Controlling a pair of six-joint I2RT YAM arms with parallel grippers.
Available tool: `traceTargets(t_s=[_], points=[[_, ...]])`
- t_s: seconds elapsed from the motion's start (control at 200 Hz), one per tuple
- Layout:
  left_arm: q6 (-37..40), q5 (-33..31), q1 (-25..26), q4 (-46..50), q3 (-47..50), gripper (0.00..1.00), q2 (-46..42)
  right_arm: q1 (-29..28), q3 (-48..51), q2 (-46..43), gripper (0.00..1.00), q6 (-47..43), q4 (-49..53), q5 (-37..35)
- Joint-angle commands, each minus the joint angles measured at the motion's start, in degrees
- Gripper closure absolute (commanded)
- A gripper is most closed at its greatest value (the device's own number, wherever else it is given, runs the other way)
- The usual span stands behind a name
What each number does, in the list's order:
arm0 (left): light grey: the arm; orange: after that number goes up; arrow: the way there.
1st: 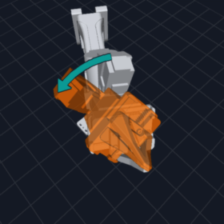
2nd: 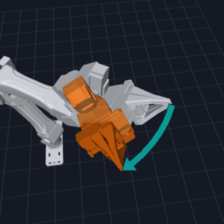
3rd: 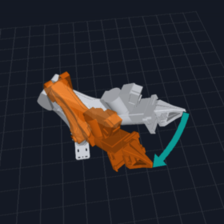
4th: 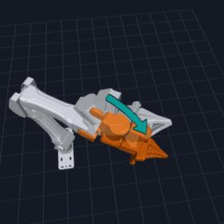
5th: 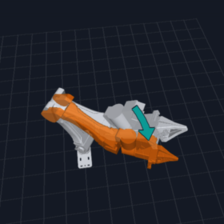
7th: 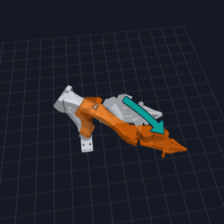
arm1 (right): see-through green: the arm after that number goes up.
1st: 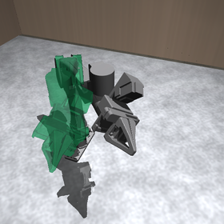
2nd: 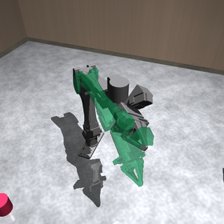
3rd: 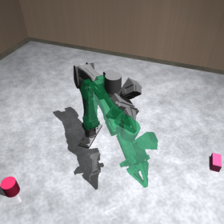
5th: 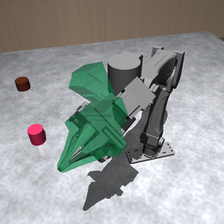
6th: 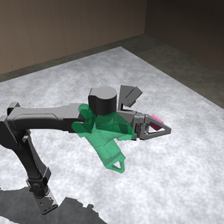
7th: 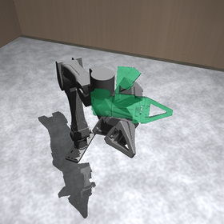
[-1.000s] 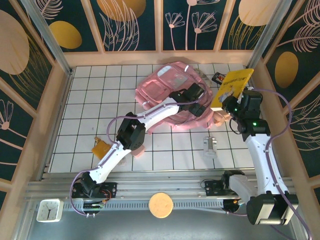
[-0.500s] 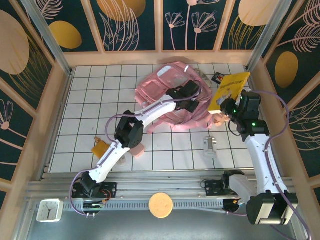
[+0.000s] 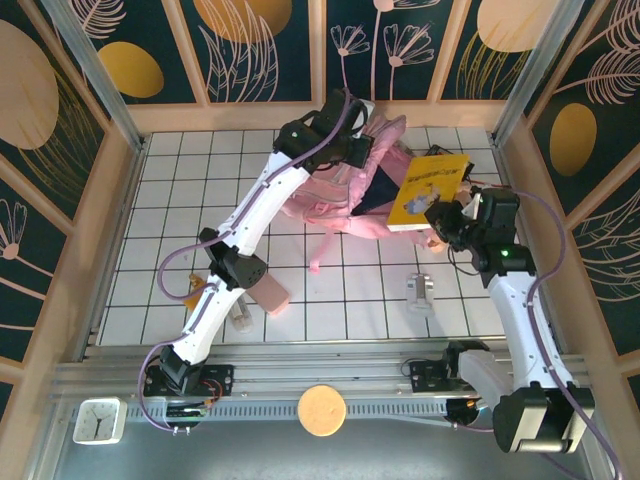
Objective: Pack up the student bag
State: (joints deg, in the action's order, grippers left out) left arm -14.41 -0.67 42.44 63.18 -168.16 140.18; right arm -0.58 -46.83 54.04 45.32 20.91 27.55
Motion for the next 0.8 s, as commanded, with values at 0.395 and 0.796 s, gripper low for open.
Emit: traceTargets(t_s=[0.395, 0.796], points=[[2.3, 1.4, 1.0, 1.5, 0.4, 1.00, -4.4, -16.1, -5.5, 30.2, 1.00, 17.5, -34.1, 14.5], [-0.9, 0.1, 0.9, 3.5, 1.7, 0.02, 0.1, -12.1, -11.1, 17.9, 0.01, -6.3, 9.0, -9.5]])
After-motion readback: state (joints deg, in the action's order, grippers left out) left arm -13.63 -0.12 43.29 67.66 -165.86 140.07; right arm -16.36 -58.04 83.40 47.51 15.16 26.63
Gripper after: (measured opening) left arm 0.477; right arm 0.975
